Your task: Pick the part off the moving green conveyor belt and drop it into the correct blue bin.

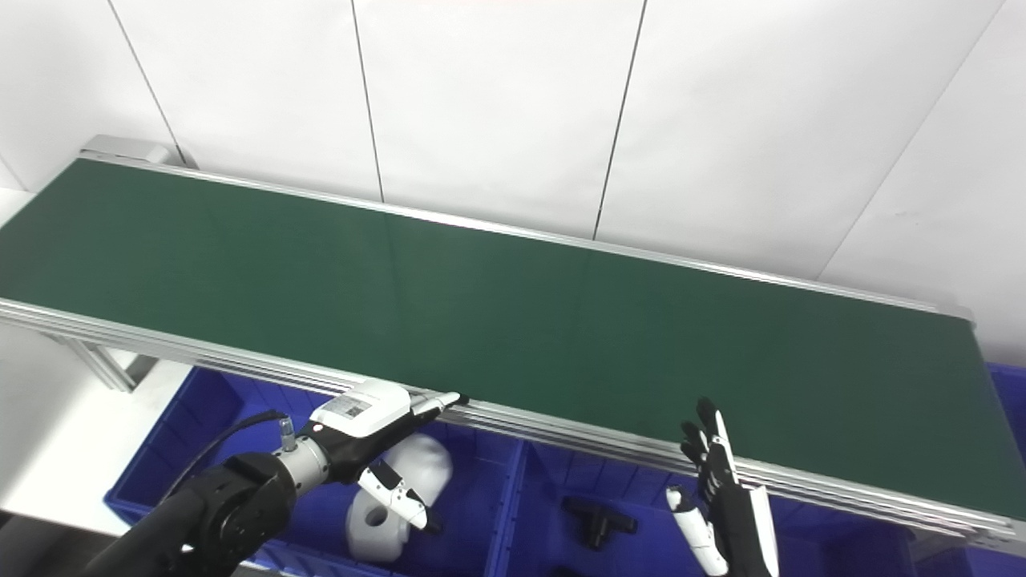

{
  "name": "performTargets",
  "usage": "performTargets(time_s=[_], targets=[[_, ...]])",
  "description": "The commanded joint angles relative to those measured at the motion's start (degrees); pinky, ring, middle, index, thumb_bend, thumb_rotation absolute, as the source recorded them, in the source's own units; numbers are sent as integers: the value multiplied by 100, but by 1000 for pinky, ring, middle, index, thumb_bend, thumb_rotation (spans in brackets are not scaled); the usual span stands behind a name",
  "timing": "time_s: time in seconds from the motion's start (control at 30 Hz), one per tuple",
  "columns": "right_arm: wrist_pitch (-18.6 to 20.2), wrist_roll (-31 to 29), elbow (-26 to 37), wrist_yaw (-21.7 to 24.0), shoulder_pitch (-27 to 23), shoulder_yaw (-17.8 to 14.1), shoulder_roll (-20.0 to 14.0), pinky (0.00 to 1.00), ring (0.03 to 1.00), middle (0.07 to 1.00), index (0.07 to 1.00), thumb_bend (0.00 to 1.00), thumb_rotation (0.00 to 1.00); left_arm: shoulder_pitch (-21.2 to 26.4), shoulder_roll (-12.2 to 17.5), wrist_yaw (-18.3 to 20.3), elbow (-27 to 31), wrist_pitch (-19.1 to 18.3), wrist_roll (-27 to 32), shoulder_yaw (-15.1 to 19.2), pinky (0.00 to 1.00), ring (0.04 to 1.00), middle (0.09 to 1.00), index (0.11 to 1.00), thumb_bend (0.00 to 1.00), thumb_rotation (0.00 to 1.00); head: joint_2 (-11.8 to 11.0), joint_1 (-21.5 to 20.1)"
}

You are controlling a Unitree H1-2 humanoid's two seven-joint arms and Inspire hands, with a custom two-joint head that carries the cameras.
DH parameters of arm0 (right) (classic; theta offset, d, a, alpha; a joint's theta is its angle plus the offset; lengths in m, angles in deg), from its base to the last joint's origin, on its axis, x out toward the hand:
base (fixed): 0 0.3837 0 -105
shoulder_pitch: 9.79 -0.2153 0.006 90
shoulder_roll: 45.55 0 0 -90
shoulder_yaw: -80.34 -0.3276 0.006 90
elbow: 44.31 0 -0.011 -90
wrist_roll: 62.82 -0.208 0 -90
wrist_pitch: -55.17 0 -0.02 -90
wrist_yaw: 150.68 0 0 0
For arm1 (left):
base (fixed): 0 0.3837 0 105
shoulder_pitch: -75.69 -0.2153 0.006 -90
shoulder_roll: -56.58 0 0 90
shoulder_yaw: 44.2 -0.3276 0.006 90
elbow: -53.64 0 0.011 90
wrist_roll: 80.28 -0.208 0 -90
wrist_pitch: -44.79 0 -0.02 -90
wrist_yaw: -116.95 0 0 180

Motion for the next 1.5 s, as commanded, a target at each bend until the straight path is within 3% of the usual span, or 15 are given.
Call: performTargets(time_s=[0.0,0.13,0.17,0.23,0.47,0.53,0.63,0.8,1.0,1.23,1.47], targets=[[-18,-53,138,18,-96,-9,41,930,952,1000,995,765,852,140,126,-22,267,268,301,68,850,909,958,976,1000,635,4,-19],[6,10,144,-15,-92,12,74,923,949,999,998,751,857,53,-89,83,386,430,1859,427,861,922,957,970,1000,539,49,-234],[21,23,153,-25,-88,17,90,920,946,996,996,760,858,27,-149,65,418,489,2189,508,802,905,950,955,1000,526,57,-263],[91,40,185,-55,-79,38,175,917,944,991,991,787,851,-100,-448,-211,536,835,3008,770,782,898,937,934,1000,534,133,-663],[262,350,258,-225,-56,218,506,916,939,994,990,848,864,-643,-1665,-1257,736,1148,4070,1607,910,951,960,974,986,706,196,-1635],[296,481,262,-288,-55,283,625,926,942,998,991,843,869,-688,-2122,-1468,594,916,4783,1884,952,974,984,991,962,674,193,-1879],[297,635,264,-348,-33,357,742,934,947,1000,979,825,872,-625,-2521,-1782,266,758,5122,2190,987,997,999,1000,872,713,243,-2220],[446,823,388,-450,-7,413,848,930,954,1000,975,822,882,-505,-2672,-1957,-168,765,5385,2392,1000,1000,1000,1000,874,714,468,-2502],[597,890,507,-486,-60,396,828,929,957,1000,972,823,894,-574,-2690,-1918,-109,706,5253,2117,1000,1000,1000,1000,918,762,705,-2508],[620,834,556,-460,-80,373,771,930,953,1000,973,813,885,-627,-2674,-1941,-35,777,5210,1918,1000,1000,1000,1000,924,722,698,-2362],[597,726,613,-426,-7,372,733,951,957,1000,974,797,871,-690,-2605,-1980,-81,1028,4873,1825,1000,1000,1000,1000,874,754,613,-2255]])
